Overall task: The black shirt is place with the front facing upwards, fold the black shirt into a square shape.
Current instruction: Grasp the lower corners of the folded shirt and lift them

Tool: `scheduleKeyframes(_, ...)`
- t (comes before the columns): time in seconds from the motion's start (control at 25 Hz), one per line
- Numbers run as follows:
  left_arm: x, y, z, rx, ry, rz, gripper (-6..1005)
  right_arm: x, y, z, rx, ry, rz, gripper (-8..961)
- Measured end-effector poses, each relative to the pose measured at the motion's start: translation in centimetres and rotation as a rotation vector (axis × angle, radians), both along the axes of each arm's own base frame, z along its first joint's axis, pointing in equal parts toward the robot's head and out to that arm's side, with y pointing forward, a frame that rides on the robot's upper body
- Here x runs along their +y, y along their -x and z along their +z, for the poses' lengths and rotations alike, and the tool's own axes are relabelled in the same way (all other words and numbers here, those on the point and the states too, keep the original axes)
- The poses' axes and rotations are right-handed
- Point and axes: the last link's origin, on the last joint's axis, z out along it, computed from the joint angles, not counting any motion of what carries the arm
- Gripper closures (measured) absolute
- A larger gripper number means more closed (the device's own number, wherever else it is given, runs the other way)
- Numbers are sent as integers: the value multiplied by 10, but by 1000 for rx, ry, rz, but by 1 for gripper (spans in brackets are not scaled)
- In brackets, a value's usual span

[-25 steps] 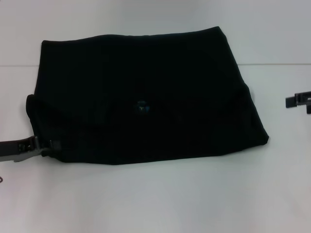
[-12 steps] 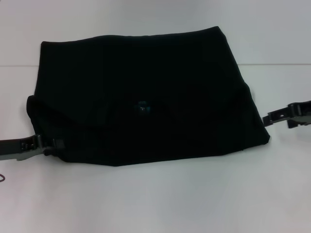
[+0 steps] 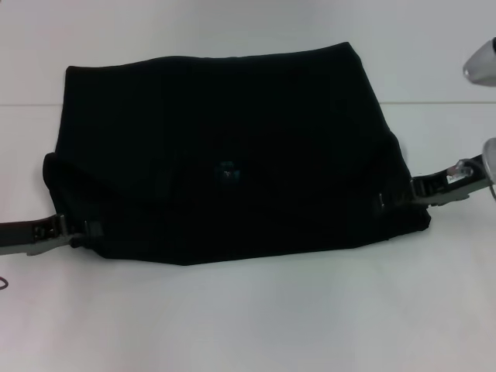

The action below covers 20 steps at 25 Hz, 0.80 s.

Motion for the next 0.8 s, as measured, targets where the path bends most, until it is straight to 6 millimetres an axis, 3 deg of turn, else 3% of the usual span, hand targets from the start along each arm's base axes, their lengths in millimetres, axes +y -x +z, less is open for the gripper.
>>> scheduleKeyframes(0.4,0,0,0,1,-1,-1,947,-1,2,-1,0,-1,6,141)
scheduleKeyframes(0.8,0,0,0,-1,1,0,947,-2,0,-2,-1,-1,-3,551)
